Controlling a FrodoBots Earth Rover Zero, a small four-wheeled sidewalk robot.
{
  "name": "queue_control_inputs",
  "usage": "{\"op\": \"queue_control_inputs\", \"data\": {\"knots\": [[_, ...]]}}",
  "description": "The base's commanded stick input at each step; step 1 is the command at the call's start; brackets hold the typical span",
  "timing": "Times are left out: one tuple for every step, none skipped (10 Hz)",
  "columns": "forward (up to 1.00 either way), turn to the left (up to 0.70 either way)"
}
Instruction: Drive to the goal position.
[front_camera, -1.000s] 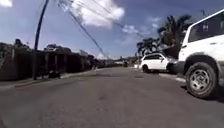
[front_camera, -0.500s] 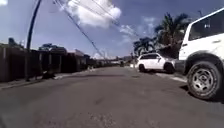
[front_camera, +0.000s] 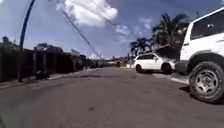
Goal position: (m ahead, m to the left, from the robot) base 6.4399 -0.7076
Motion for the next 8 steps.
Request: {"op": "queue_control_inputs", "data": {"knots": [[0.45,0.00],[0.45,0.00],[0.45,0.00],[0.45,0.00],[0.45,0.00],[0.45,0.00],[0.45,0.00],[0.45,0.00]]}}
